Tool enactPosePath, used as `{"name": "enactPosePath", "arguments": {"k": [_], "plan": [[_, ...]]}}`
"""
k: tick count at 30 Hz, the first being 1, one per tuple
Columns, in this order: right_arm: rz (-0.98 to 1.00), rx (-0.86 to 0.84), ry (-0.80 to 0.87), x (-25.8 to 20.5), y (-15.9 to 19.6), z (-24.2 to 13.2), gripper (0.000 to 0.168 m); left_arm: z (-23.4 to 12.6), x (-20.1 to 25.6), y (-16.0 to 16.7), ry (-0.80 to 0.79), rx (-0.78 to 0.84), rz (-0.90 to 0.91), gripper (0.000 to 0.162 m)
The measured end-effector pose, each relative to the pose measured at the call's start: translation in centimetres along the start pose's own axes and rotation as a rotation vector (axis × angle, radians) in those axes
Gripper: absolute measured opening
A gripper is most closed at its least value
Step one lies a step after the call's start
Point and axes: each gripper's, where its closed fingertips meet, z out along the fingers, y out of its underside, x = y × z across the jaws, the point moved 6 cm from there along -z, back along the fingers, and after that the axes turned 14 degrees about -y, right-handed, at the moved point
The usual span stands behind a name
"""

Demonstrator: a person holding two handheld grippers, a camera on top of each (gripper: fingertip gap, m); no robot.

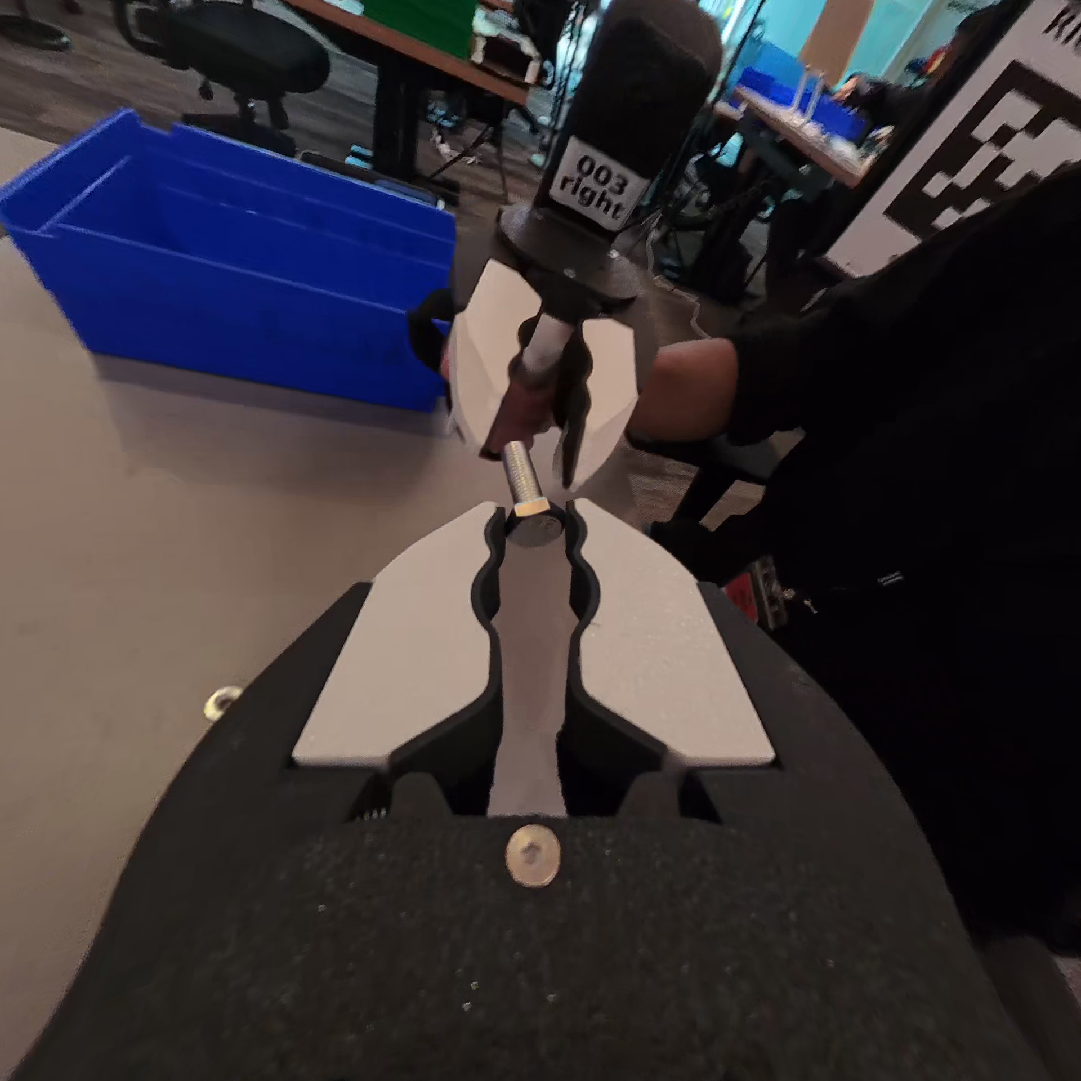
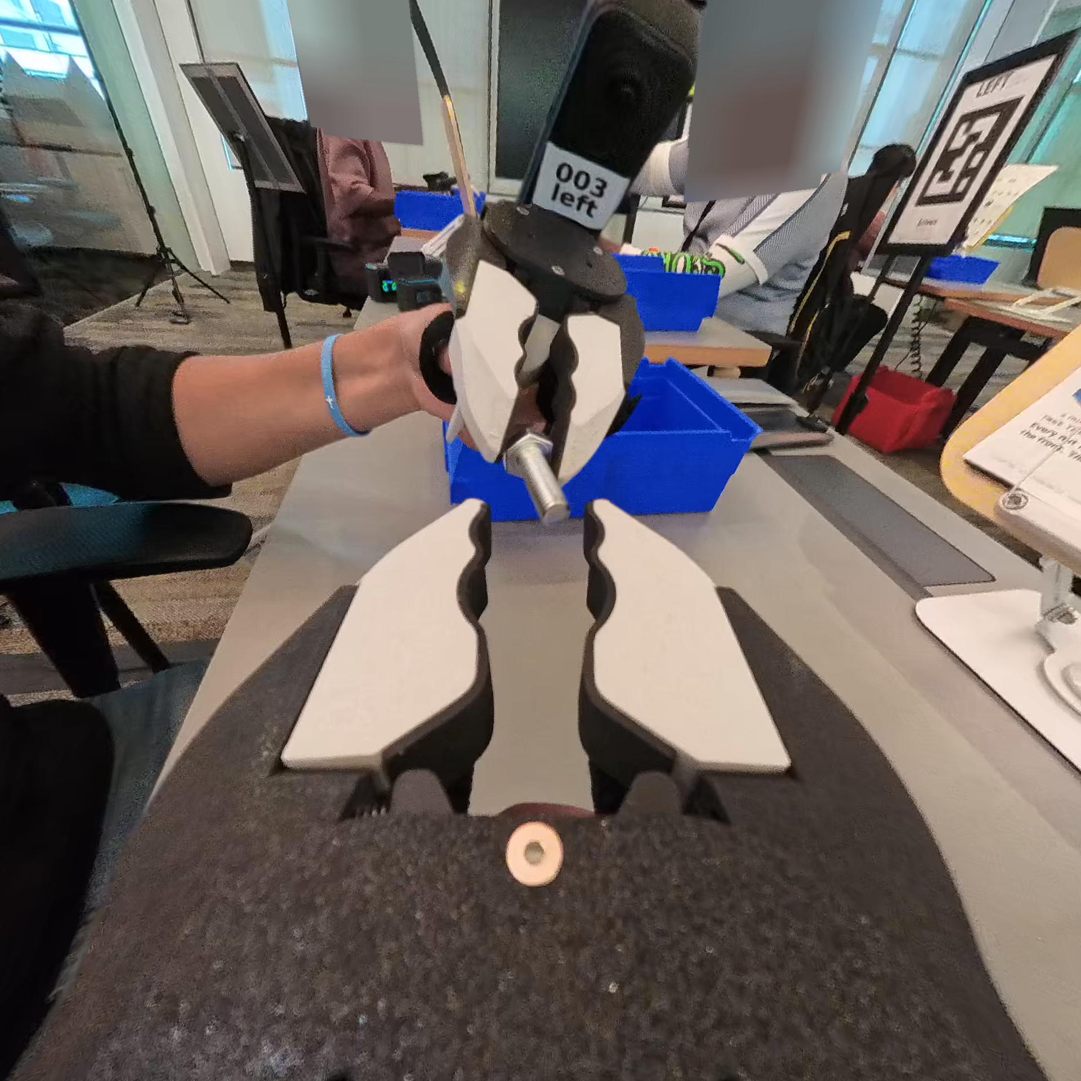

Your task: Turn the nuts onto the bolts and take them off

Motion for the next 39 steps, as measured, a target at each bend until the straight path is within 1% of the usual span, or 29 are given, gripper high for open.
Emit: {"name": "enactPosePath", "arguments": {"k": [2, 6, 9, 11, 14, 17, 19, 20, 26, 29, 32, 36, 39], "plan": [[0.004, -0.034, -0.001, 0.0, 0.6, -0.1, 0.029, 1.1, 0.0, 0.1, 0.037, 0.022, -0.029, 0.018], [0.023, -0.02, -0.003, -0.1, 1.5, -0.9, 0.013, 2.4, -0.3, 1.0, 0.08, 0.042, -0.078, 0.018], [0.041, -0.028, -0.005, -0.1, 2.1, -1.1, 0.012, 3.0, -0.5, 1.5, 0.093, 0.053, -0.1, 0.018], [0.077, -0.035, -0.007, -0.1, 2.5, -1.2, 0.01, 3.2, -0.7, 1.6, 0.074, 0.066, -0.102, 0.018], [0.12, -0.01, -0.007, -0.1, 2.7, -1.2, 0.01, 3.3, -0.7, 1.5, 0.031, 0.11, -0.064, 0.019], [0.185, 0.034, -0.047, 0.0, 2.9, -1.3, 0.01, 3.2, -0.5, 1.4, -0.04, 0.148, 0.007, 0.018], [0.215, 0.062, -0.075, 0.1, 3.0, -1.4, 0.009, 3.2, -0.3, 1.6, -0.077, 0.141, 0.05, 0.023], [0.229, 0.069, -0.085, 0.1, 3.1, -1.4, 0.009, 3.2, -0.2, 1.7, -0.084, 0.13, 0.067, 0.026], [0.268, 0.075, -0.131, 0.0, 3.3, -1.0, 0.01, 3.2, -0.2, 2.1, -0.081, 0.117, 0.096, 0.028], [0.287, 0.09, -0.141, 0.1, 3.3, -0.8, 0.01, 3.3, -0.1, 2.4, -0.083, 0.09, 0.112, 0.027], [0.294, 0.066, -0.148, 0.1, 3.6, -0.5, 0.01, 3.4, -0.1, 2.5, -0.091, 0.093, 0.123, 0.018], [0.303, 0.069, -0.151, 0.1, 3.7, -0.3, 0.01, 3.3, -0.1, 2.6, -0.09, 0.078, 0.127, 0.017], [0.295, 0.092, -0.126, 0.3, 3.6, -0.4, 0.01, 3.3, -0.2, 2.6, -0.121, 0.072, 0.133, 0.017]]}}
